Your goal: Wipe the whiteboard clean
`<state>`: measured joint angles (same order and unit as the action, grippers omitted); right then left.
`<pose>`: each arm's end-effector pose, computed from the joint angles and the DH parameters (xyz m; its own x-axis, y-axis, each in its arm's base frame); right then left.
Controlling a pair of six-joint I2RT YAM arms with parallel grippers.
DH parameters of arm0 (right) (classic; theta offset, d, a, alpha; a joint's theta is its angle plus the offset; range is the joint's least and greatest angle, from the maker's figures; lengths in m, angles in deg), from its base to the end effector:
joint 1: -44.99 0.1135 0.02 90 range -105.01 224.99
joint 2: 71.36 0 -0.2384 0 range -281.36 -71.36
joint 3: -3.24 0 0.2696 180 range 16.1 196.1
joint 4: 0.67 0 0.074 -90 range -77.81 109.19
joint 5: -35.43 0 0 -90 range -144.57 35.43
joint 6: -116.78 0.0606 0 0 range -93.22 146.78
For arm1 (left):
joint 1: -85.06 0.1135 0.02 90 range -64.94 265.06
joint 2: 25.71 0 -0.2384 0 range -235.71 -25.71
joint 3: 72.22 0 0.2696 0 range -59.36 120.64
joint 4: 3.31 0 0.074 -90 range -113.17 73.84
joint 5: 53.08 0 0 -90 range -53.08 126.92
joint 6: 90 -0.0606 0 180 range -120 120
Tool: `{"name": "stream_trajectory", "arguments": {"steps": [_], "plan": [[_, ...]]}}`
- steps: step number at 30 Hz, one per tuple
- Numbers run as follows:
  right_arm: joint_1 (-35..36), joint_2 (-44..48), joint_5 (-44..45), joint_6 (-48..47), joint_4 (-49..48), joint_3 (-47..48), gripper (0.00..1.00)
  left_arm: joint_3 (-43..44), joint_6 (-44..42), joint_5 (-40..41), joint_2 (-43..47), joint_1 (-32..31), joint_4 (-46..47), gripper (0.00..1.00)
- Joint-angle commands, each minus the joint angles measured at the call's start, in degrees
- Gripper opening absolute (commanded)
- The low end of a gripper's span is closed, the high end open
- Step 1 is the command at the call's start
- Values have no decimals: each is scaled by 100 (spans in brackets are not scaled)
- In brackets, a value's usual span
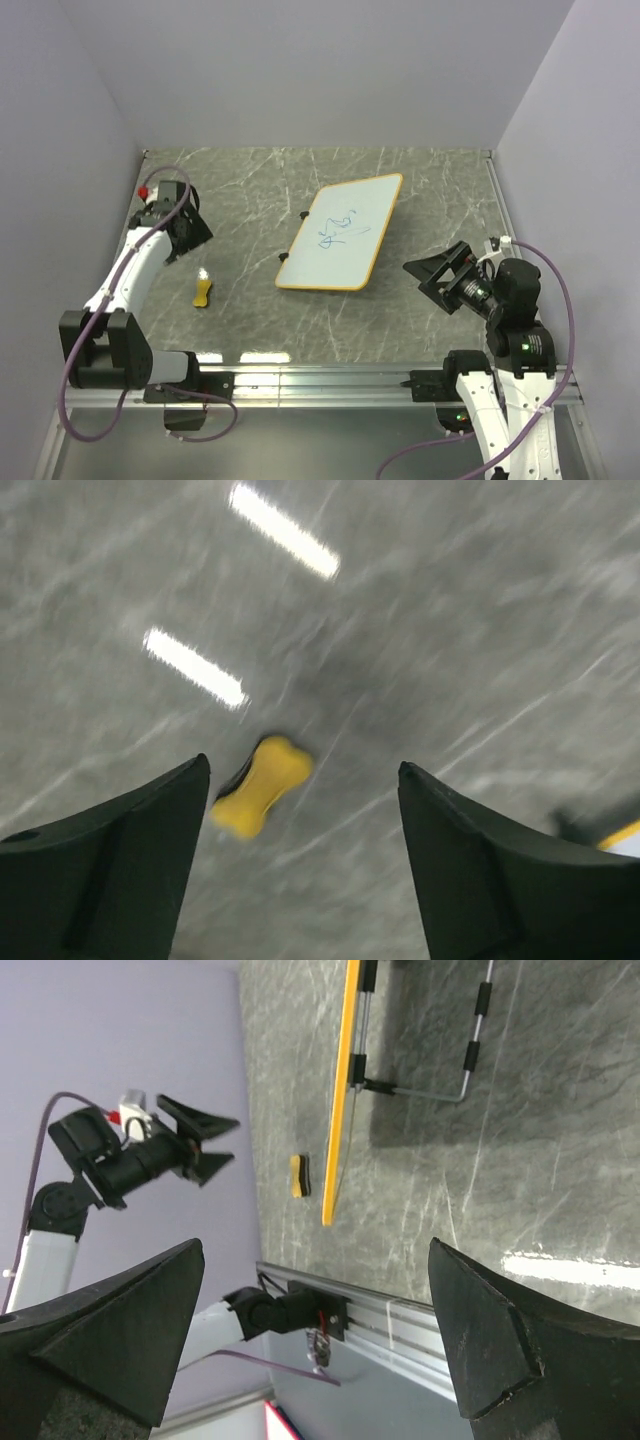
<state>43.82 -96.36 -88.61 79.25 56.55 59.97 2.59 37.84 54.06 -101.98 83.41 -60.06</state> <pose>0.1460 0.0309 0.3026 -0.6493 0.6705 -0.3588 0.0438 0.5040 0.8626 0.3028 0.0091 0.2261 -0.5927 -0.5694 -0.5697 -0.6220 0.7729 -0.1254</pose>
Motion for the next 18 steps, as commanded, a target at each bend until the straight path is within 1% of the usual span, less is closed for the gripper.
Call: {"name": "stream_trajectory", "arguments": {"steps": [1,2,3,5,6,8,10,12,15,16,18], "plan": [[-15,-23,-304,-298,55,165,100,-341,-322,-247,814,-142,-751,84],[-15,-32,-374,-307,12,148,100,-290,-383,-404,902,-212,-847,85],[-15,-23,-436,-316,-15,60,100,-289,-331,-536,947,-213,-753,92],[-15,12,-733,-212,-233,-54,100,-211,-104,-721,808,-195,-917,98],[-15,29,-831,-167,-313,-150,100,-123,20,-774,720,-221,-1136,99],[-15,108,-990,-35,-471,-230,100,-166,196,-678,588,-327,-1191,99],[-15,179,-1034,18,-507,-318,100,-480,399,-739,561,-336,-1043,99],[-15,258,-1113,0,-463,-336,100,-788,714,-626,351,-327,-1015,99],[-15,363,-1131,-87,-314,-319,100,-1254,935,-695,25,-318,-604,99],[-15,407,-1114,-148,-270,-310,100,-1343,961,-626,-45,-318,-350,99],[-15,469,-1131,-254,-95,-248,100,-1388,1006,-467,-116,-310,-225,99]]}}
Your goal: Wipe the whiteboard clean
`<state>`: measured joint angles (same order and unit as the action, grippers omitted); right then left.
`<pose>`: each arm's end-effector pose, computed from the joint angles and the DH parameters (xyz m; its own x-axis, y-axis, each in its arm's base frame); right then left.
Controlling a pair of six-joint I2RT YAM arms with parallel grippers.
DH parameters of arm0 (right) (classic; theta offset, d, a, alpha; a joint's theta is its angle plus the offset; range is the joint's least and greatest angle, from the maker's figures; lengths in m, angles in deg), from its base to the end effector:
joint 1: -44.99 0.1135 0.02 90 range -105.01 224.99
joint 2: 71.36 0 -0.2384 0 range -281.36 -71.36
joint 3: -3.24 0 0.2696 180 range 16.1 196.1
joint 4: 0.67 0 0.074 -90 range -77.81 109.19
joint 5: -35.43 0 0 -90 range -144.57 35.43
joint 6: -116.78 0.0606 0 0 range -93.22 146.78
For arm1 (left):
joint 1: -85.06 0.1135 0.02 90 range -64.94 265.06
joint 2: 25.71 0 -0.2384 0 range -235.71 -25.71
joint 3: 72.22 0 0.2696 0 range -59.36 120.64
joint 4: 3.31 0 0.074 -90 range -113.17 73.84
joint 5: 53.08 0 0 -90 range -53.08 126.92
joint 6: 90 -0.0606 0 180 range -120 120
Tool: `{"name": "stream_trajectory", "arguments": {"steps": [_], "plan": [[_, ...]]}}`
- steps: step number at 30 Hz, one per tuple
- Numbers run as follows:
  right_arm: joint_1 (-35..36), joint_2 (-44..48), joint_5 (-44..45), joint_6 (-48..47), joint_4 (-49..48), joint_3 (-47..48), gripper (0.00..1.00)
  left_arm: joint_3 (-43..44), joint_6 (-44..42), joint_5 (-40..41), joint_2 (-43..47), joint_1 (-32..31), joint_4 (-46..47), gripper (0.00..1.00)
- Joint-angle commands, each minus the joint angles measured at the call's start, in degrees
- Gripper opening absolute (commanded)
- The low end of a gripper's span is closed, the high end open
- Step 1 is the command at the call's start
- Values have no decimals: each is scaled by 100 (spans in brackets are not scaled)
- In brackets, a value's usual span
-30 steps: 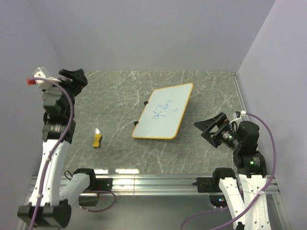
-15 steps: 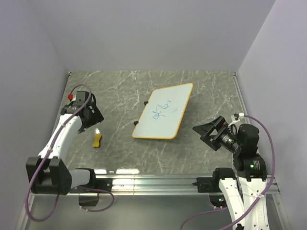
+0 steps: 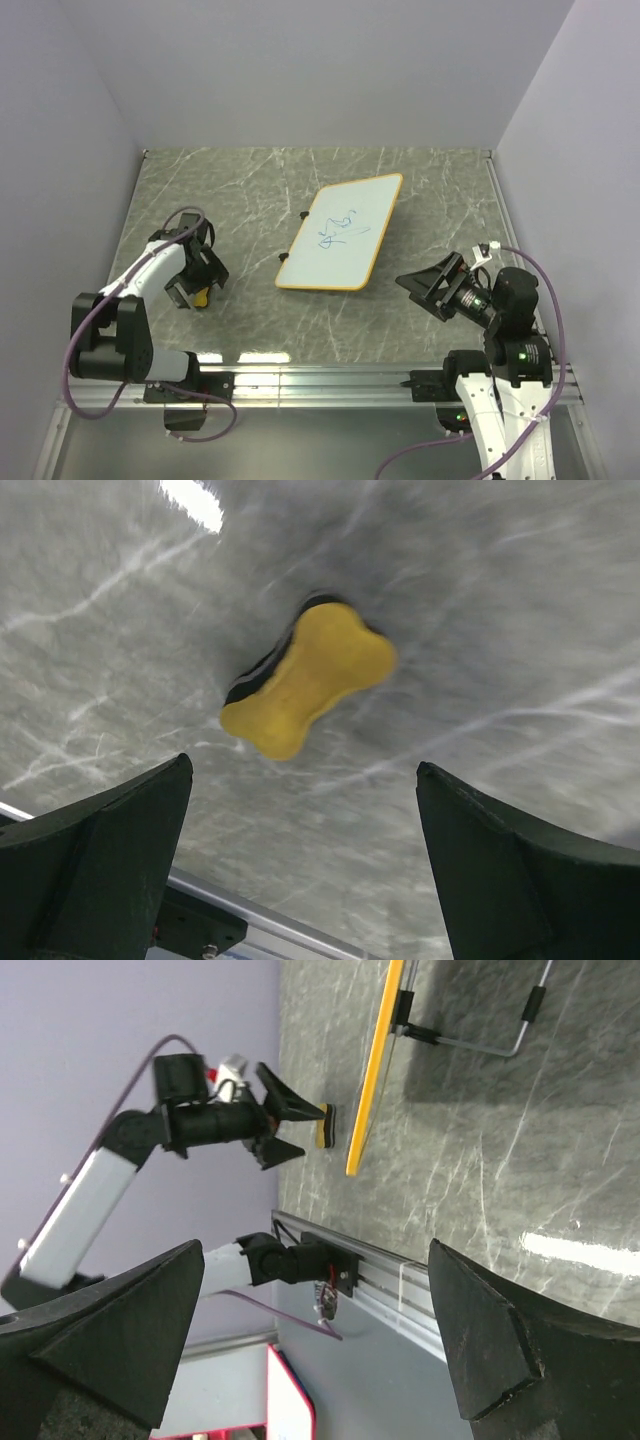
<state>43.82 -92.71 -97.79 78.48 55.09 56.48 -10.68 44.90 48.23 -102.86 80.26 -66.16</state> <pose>0.1357 0.0387 0.2949 -0.7304 0.5869 -0.3493 -0.0613 0.4530 0.8894 0.2534 -0.0094 0.1427 -0.7219 -0.6340 -0.2773 -0.6587 0.7523 -0.0051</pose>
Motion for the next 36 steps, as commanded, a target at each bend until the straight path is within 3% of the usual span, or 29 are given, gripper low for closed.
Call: {"name": "stream_trajectory", "arguments": {"steps": [1,10,15,22,29,36], "plan": [[-15,139,-204,-204,174,128,100,-78,334,265,-98,49,490,100],[-15,262,-55,-521,667,400,100,-1097,668,-586,-950,427,1913,99],[-15,297,-19,-504,712,304,100,-432,607,-585,-1390,348,1977,98],[-15,306,-20,-196,290,58,100,975,1125,-823,-1987,-504,1484,97],[-15,341,130,-178,307,66,100,2011,1126,-780,-2516,-636,1143,94],[-24,499,244,-90,325,-4,100,2137,634,-208,-2560,-444,746,89]]}}
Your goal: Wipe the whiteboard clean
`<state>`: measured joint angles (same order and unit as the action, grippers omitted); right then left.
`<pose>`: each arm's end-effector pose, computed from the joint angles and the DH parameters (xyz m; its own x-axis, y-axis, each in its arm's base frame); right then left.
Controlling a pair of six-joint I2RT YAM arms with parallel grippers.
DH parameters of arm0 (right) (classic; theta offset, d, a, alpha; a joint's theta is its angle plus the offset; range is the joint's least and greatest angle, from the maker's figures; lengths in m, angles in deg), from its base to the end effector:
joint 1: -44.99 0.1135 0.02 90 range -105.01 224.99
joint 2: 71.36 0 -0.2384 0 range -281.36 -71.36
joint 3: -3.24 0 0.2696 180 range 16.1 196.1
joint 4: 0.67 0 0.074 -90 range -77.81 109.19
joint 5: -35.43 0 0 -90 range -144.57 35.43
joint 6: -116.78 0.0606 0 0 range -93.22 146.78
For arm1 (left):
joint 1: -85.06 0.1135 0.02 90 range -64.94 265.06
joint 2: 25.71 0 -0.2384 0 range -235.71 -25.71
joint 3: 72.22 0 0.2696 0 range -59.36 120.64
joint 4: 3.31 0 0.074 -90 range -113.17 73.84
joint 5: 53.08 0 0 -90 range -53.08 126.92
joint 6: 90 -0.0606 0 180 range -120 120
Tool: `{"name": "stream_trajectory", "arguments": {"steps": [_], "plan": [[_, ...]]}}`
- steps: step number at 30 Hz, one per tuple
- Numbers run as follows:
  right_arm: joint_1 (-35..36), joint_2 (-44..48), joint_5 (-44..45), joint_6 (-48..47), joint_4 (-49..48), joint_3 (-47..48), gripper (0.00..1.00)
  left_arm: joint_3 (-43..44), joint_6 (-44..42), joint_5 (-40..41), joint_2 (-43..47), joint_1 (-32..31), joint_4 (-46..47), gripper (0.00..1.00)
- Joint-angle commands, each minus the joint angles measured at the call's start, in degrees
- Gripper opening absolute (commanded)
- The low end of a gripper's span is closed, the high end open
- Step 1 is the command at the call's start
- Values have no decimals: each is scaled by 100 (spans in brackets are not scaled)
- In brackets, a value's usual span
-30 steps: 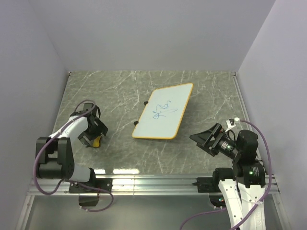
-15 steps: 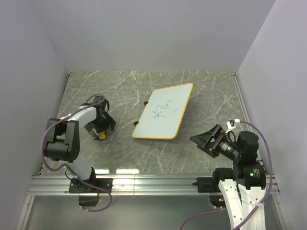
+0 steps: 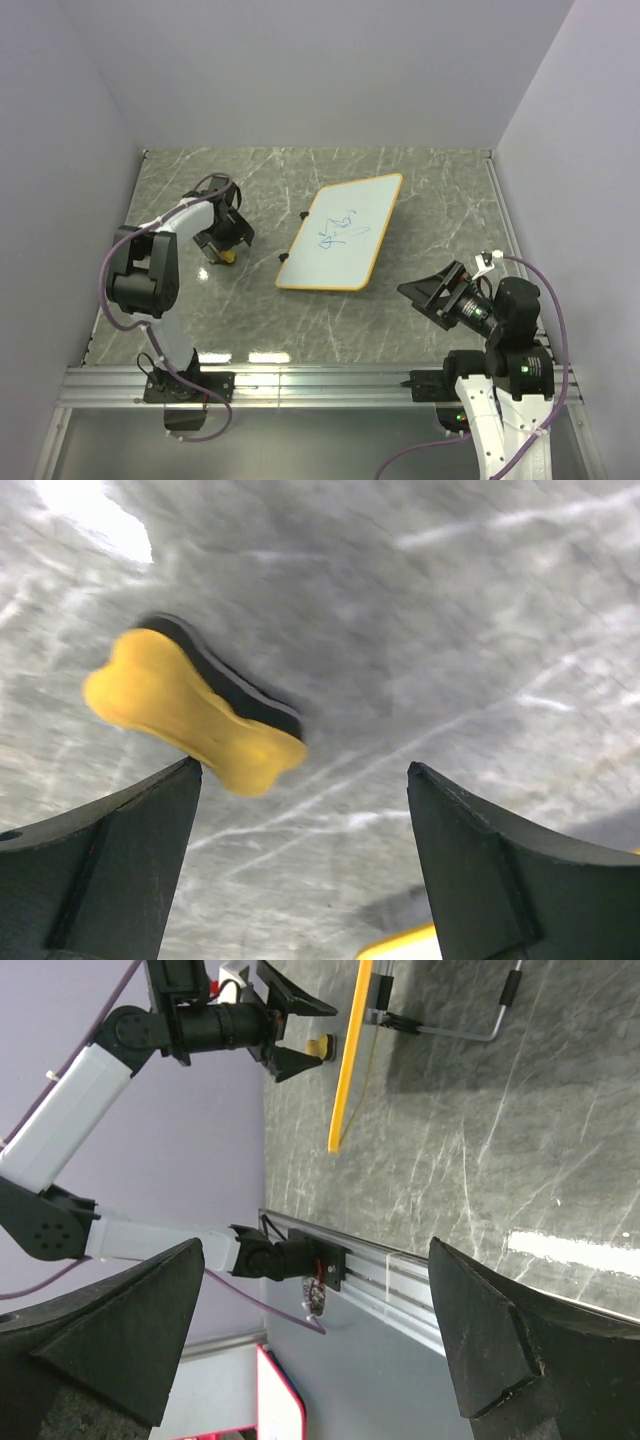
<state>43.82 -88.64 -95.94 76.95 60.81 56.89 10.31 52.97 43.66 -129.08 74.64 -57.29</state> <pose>0.1184 0.0376 0.2935 -0.7195 0.5911 -0.3646 -0.0476 0.4817 0.8750 0.3575 -0.0585 0.1200 -0.6909 -0.6790 -0.2481 -0.6678 0.7309 -0.1408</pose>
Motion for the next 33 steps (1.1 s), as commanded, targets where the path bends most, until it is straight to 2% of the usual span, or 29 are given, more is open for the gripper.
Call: {"name": "stream_trajectory", "arguments": {"steps": [1,5,8,22,23,27,30,32,33], "plan": [[-15,110,58,72,-257,-54,100,-49,-243,257,159,249,-124,89],[-15,198,76,142,-300,-194,100,-637,-349,213,467,593,78,86],[-15,286,76,212,-344,-326,100,-770,-402,213,529,672,175,84],[-15,67,14,151,-476,-204,100,-437,-191,407,195,769,105,74],[-15,67,6,151,-476,-221,100,-402,-191,372,177,786,113,70],[-15,154,-12,186,-485,-326,100,-270,-147,337,-7,795,70,65],[-15,190,-38,186,-459,-371,100,-278,-94,319,1,795,87,56],[-15,181,-47,134,-441,-379,100,-313,-77,310,10,795,78,44],[-15,155,-47,124,-432,-371,100,-322,-68,310,19,795,96,32]]}}
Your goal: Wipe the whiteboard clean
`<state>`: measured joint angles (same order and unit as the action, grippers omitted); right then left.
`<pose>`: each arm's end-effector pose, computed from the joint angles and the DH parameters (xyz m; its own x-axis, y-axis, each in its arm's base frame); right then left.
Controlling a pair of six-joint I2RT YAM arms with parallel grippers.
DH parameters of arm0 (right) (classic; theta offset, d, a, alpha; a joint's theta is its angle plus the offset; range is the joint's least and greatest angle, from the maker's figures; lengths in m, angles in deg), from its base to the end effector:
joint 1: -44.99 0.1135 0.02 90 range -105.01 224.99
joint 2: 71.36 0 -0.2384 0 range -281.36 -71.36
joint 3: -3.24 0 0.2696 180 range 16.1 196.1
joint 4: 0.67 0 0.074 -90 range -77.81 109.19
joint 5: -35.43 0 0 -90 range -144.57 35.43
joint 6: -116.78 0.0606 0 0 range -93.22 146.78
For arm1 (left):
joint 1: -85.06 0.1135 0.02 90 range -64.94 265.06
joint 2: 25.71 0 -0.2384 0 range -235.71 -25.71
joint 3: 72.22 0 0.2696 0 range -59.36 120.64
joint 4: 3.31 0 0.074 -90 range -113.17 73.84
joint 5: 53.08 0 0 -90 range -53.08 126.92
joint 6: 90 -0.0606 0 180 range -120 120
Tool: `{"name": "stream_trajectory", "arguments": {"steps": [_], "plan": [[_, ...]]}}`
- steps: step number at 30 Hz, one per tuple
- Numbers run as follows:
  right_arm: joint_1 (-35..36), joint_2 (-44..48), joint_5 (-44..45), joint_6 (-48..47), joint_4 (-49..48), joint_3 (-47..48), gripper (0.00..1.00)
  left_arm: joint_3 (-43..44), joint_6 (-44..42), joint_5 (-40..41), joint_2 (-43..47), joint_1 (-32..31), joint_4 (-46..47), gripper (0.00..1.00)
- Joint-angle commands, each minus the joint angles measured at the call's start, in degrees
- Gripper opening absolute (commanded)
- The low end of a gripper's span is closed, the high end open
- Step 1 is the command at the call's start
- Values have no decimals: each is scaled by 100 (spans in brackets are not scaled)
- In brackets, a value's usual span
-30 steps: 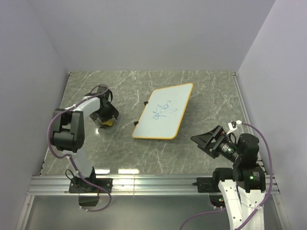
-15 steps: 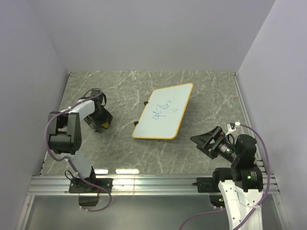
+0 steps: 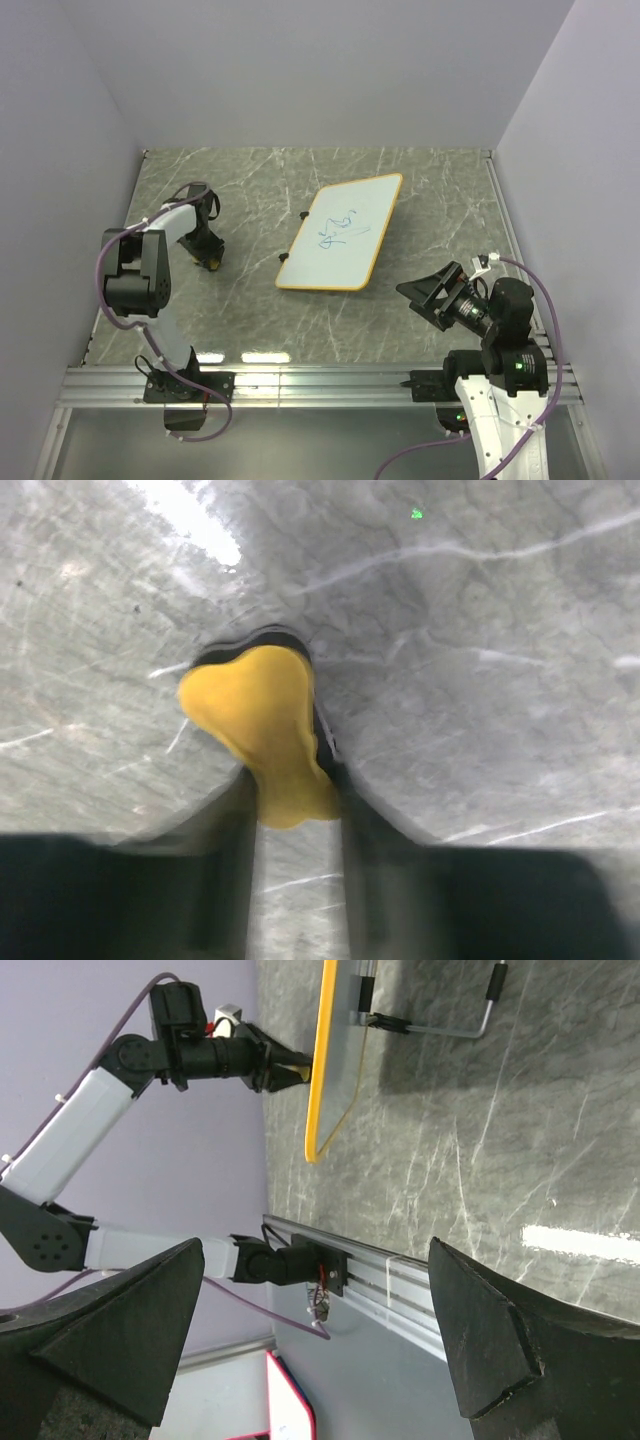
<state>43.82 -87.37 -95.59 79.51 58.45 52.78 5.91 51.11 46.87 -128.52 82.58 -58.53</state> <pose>0.1243 0.0372 0.2765 -0.7202 0.6152 -0.3206 -0.0054 0.4571 0.8894 0.3414 -0.0043 0.1018 -0.6271 -0.7402 -0.2425 -0.7578 0.6518 -0.0297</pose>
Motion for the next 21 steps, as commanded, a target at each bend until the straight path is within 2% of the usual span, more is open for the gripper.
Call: {"name": "stream_trajectory", "arguments": {"steps": [1,2,3,9,13,17,21], "plan": [[-15,19,-73,-157,-170,58,100,91,118,-20,-38,2,203,11],[-15,-7,-82,-193,-170,67,100,82,110,-11,-47,2,203,2],[-15,-16,-91,-219,-161,67,100,82,49,-29,-47,-7,203,0],[-15,-148,-214,-307,-161,93,100,310,-574,-556,390,-339,457,0],[-15,-262,-267,-298,-310,154,100,993,-997,-1099,797,-727,555,0],[-15,-490,-179,-176,-547,172,100,1742,-1340,-2083,806,-1113,571,0],[-15,-789,22,-53,-794,207,100,2270,-1666,-3417,605,-1614,958,0]]}}
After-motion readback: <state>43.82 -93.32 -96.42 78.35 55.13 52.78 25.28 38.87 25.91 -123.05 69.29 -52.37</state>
